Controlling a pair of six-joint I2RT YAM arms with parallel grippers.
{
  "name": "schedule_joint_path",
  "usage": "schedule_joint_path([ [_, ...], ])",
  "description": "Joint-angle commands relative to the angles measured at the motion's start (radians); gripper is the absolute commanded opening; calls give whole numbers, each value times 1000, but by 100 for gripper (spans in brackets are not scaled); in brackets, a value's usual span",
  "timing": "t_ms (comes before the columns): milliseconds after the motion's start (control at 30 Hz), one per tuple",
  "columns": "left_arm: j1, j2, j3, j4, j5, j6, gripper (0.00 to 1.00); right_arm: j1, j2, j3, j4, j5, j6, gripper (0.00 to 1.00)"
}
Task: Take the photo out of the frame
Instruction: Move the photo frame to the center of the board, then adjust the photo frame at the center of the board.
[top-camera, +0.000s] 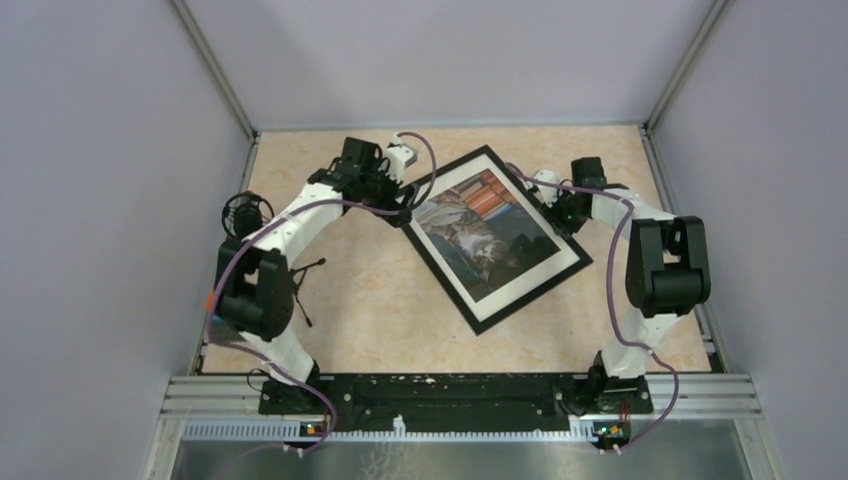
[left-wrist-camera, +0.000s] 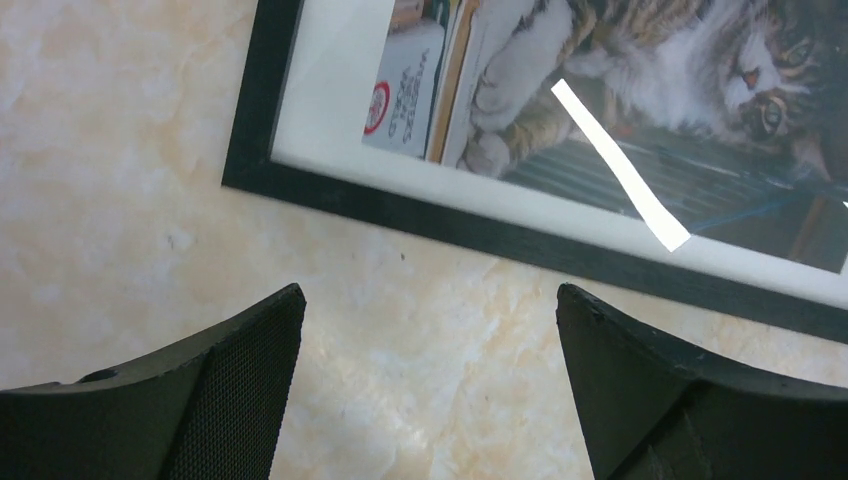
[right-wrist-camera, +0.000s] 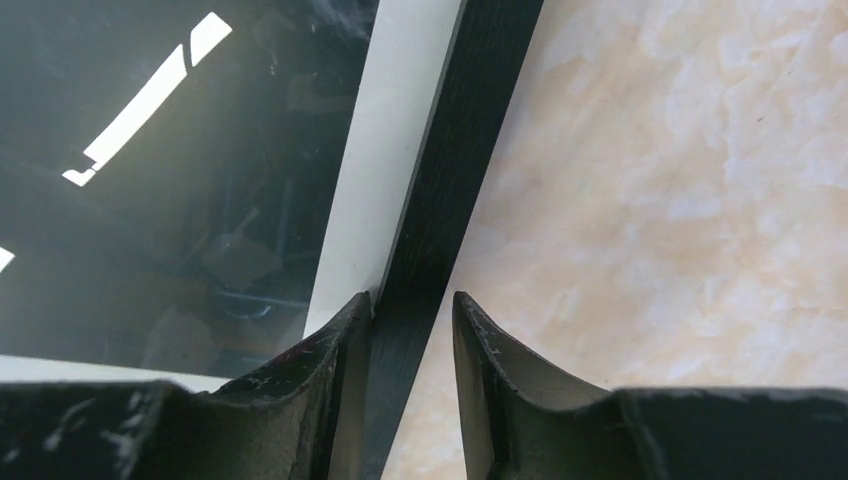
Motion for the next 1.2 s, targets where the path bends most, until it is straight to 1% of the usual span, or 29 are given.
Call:
schedule_joint_path([
  [0,-19,163,168,35,19,-14,98,-11,47,136,-20,110,-58,40],
  [100,-20,275,295,15,28,-17,98,-41,34,244,-84,76,49,62],
  [133,-20,308,329,18,21,-18,98,-53,19,271,-108,52,94,67],
  [200,-20,369,393,30,-3,-22,98,-79,-27,287,-162,-13,189,72],
  [267,-19,433,479,31,-29,-20,98,-99,-99,248,-184,-39,280,77],
  [367,-20,520,573,26,-74,-16,98,-117,-215,159,-224,-58,421,79],
  [467,-18,581,624,33,-81,-18,98,-147,-313,56,-280,-106,538,81],
  [600,-17,635,651,57,-69,-32,98,-186,-365,-47,-327,-146,664,81],
  [800,-16,681,657,112,-75,-49,98,-216,-294,-124,-369,-247,740,79],
  [1000,-15,719,685,152,-80,-50,98,-223,-163,-99,-429,-231,769,78],
  [1167,-14,760,725,139,-83,-43,98,-224,-89,-109,-407,-240,814,77],
])
